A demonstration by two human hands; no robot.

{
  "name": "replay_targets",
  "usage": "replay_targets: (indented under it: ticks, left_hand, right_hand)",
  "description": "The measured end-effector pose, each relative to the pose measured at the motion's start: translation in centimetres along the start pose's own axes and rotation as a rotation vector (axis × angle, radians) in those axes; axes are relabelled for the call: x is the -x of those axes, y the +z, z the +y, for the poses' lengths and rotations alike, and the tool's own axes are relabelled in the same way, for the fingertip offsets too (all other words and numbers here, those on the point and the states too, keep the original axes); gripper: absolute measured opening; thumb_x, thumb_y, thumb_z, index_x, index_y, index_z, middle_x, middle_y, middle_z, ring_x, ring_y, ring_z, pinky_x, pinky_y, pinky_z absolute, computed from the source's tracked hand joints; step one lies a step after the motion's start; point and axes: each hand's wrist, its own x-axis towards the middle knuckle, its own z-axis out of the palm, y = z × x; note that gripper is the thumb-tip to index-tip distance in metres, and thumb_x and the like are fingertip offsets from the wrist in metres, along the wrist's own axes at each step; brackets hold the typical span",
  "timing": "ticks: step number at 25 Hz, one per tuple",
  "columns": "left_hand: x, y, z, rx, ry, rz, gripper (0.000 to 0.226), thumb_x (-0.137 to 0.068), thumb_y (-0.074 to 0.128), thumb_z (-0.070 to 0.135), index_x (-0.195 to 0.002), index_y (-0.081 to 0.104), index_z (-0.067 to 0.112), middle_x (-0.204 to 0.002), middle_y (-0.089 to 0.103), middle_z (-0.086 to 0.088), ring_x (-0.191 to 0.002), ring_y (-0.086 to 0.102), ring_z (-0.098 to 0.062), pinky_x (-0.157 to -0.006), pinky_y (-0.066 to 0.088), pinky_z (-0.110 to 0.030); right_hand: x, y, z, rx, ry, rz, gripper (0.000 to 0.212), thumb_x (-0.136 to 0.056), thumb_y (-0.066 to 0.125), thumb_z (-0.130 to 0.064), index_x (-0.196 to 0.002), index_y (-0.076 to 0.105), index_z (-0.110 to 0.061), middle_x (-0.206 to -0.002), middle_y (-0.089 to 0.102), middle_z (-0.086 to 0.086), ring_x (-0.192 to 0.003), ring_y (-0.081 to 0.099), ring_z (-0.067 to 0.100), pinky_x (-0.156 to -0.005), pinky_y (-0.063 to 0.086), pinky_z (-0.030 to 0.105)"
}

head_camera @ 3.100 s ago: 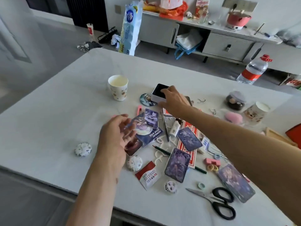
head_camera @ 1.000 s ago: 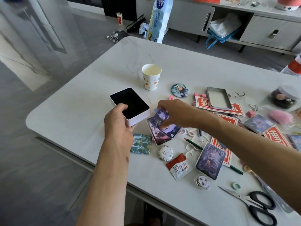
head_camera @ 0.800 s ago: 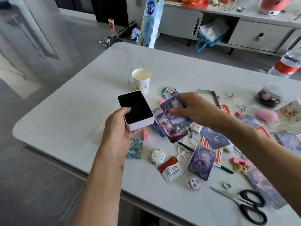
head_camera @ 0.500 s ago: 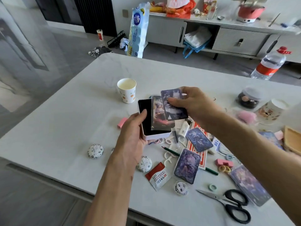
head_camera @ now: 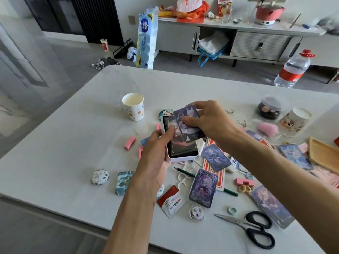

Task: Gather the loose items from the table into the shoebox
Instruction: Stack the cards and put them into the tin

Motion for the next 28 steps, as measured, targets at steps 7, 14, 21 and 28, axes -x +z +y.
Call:
replay_targets:
  ticks: [7, 14, 21, 28]
  left_hand:
    - [-0.3, 0.5, -0.5, 0.018, -0.006, -0.029, 0.017, -0.095, 0.06, 0.019, -0.109, 0.063, 0.009, -0.092, 0.077, -0.01, -0.079, 0.075, -0.022, -0.064, 0.061, -0.039]
    - [-0.9, 1.0, -1.2, -0.03, 0.002, 0.035, 0.022, -0.099, 0.056, 0.021, -0.113, 0.063, 0.005, -0.092, 0.074, -0.013, -0.076, 0.072, -0.023, -0.091, 0.052, -0.056]
    - [-1.0, 1.0, -1.6, -0.027, 0.035, 0.053, 0.019, -0.099, 0.056, 0.021, -0.107, 0.065, 0.006, -0.096, 0.074, -0.015, -0.081, 0.073, -0.025, -0.083, 0.056, -0.047]
    - [-1.7, 0.1, -1.6, -0.058, 0.064, 0.294, 0.033, -0.094, 0.064, 0.03, -0.117, 0.06, 0.007, -0.094, 0.075, -0.014, -0.085, 0.073, -0.034, -0.079, 0.055, -0.058]
  right_hand:
    - [0.2, -0.6, 0.2, 0.018, 0.07, -0.019, 0.035, -0.081, 0.077, -0.013, -0.113, 0.063, -0.013, -0.091, 0.073, 0.009, -0.073, 0.073, 0.024, -0.069, 0.061, 0.044]
    - [1.4, 1.2, 1.0, 0.325, -0.113, 0.118, 0.043, -0.077, 0.078, -0.028, -0.114, 0.059, -0.017, -0.101, 0.063, -0.003, -0.087, 0.06, 0.012, -0.065, 0.048, 0.017]
    - [2.3, 1.9, 1.5, 0.527, -0.304, 0.131, 0.018, -0.095, 0.056, -0.02, -0.11, 0.059, -0.011, -0.112, 0.054, 0.005, -0.1, 0.044, 0.013, -0.072, 0.031, 0.014]
    - [3.4, -2.0, 7.4, 0.926, 0.075, -0.009, 0.056, -0.085, 0.07, -0.038, -0.126, 0.048, -0.007, -0.124, 0.054, 0.015, -0.111, 0.054, 0.029, -0.092, 0.05, 0.039]
